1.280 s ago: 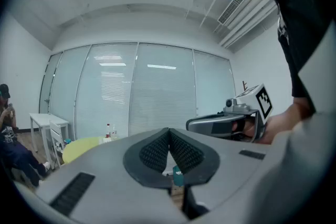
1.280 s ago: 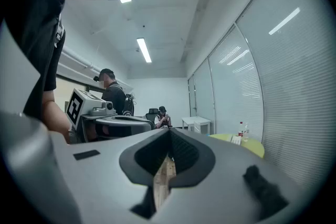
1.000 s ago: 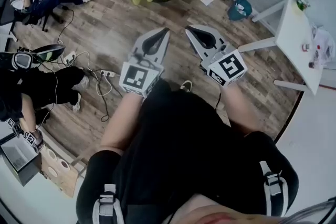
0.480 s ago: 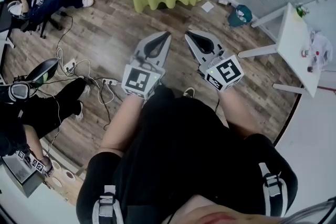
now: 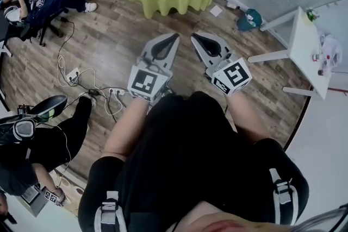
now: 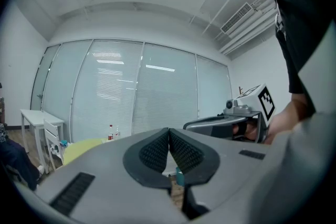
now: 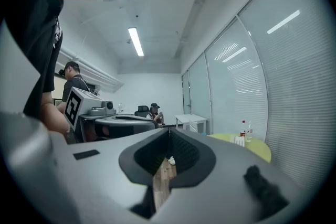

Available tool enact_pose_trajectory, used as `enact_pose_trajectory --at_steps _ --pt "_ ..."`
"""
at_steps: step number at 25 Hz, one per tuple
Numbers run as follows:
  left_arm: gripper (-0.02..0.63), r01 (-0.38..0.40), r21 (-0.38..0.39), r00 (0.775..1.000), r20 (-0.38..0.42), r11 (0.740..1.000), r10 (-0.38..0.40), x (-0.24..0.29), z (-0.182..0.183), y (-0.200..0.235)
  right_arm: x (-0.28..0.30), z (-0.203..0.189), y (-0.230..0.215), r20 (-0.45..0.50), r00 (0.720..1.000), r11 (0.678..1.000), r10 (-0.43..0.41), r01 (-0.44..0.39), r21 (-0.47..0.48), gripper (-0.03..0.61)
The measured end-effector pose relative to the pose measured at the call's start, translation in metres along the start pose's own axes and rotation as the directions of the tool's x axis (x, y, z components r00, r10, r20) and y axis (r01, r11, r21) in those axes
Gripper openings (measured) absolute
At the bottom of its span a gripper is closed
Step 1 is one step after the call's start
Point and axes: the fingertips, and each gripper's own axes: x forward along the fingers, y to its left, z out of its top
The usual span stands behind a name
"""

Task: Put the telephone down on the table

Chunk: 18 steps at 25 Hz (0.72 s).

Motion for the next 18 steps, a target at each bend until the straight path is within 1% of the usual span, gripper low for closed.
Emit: enact_pose_trajectory --at_steps 4,7,13,18 --pt "0.012 0.006 -0.003 1.000 -0.002 1.000 -0.006 -0.003 -0.003 0.016 0.016 -0.001 0.003 -0.008 1.000 1.000 0.002 -0.002 -0.008 0.018" --pt "0.012 0.004 -0.006 1.000 -0.006 1.000 -0.004 0.001 -0.004 0.029 0.027 -0.001 -0.004 -0.010 1.000 1.000 0.000 0.000 -0.006 0.018" --pt "0.012 -0.018 -0.005 1.000 -0.019 1.000 0.018 0.022 -0.007 0.053 0.050 -0.001 -0.030 0.004 1.000 1.000 0.010 -0.010 -0.010 0.018" --pt "0.012 -0.043 -0.006 0.999 -0.025 0.999 0.043 0.056 -0.003 0.078 0.074 0.003 -0.064 0.013 0.999 0.999 0.040 -0.040 -0.014 0.018"
